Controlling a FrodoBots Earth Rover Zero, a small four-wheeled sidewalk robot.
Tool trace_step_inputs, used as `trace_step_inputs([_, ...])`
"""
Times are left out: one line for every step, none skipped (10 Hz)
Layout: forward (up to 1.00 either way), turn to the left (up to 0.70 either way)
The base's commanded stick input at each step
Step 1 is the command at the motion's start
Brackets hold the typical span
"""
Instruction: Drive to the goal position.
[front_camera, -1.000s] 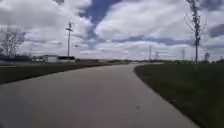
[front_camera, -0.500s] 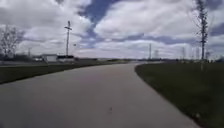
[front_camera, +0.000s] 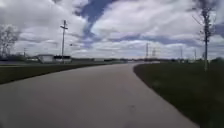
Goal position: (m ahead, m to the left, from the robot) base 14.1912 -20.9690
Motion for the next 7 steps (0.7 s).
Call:
trace_step_inputs([1.0,-0.04])
trace_step_inputs([1.0,-0.23])
trace_step_inputs([1.0,-0.24])
trace_step_inputs([1.0,0.0])
trace_step_inputs([1.0,0.0])
trace_step_inputs([1.0,0.0])
trace_step_inputs([1.0,0.0])
